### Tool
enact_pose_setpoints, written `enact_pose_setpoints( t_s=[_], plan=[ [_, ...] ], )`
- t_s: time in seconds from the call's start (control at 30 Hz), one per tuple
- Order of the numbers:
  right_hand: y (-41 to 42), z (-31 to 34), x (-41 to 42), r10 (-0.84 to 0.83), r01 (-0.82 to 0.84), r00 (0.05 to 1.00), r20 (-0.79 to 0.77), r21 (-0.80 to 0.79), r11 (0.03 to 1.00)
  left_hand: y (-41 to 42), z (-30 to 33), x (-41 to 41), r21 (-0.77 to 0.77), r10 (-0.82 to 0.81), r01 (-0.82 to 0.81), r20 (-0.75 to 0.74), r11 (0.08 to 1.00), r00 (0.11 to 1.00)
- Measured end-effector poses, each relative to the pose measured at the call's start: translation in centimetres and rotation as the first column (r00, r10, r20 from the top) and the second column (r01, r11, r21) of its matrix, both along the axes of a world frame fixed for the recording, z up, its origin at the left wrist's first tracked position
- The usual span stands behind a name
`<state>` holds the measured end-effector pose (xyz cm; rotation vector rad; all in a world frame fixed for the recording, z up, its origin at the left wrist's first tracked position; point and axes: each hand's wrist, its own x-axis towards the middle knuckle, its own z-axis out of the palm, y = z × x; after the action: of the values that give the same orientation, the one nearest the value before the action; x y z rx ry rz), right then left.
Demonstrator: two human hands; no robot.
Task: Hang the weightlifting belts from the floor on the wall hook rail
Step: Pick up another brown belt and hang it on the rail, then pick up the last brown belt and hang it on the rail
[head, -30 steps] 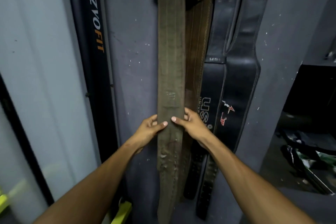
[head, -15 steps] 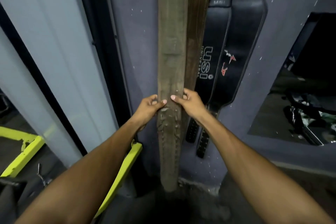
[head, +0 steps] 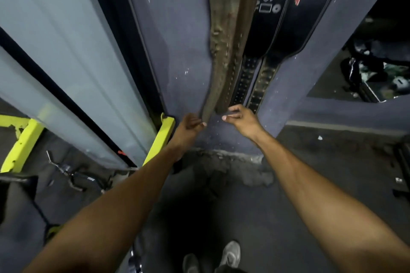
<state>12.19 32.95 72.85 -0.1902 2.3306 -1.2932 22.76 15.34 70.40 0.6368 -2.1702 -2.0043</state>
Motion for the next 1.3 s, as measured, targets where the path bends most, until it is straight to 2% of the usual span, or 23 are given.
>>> enact_pose_setpoints(
  t_s=[0.2,0.47,0.63,0.77,0.97,1.17,1.3],
  plan=[
    [1.0,-6.3,2.0,-0.060,0.053,0.990,0.124,0.054,0.997,0.1,-6.5,2.2,0.032,0.048,-0.057,0.234,0.998,0.971],
    [2.2,-13.8,0.2,-0.093,0.081,0.967,0.239,0.057,0.995,1.6,-12.3,0.3,0.046,0.057,-0.082,0.402,0.996,0.914],
    [3.6,-19.8,-1.6,-0.065,0.022,0.934,0.352,0.125,0.992,3.0,-16.6,-1.8,-0.010,0.010,-0.006,0.457,1.000,0.889],
    [4.9,-26.0,-3.0,-0.063,-0.015,0.916,0.395,0.193,0.981,3.6,-21.9,-4.3,-0.048,-0.023,0.060,0.561,0.997,0.828],
    [5.7,-40.0,-5.1,-0.142,0.018,0.842,0.521,0.235,0.972,3.4,-35.6,-8.2,-0.011,-0.071,0.104,0.658,0.995,0.750],
    [4.5,-58.2,-7.7,-0.309,0.208,0.699,0.646,0.230,0.951,2.8,-54.4,-12.5,0.038,-0.152,0.179,0.717,0.983,0.680],
    [3.7,-70.2,-8.1,-0.366,0.275,0.659,0.658,0.242,0.930,2.5,-67.6,-14.7,0.060,-0.240,0.285,0.719,0.957,0.653]
  ],
)
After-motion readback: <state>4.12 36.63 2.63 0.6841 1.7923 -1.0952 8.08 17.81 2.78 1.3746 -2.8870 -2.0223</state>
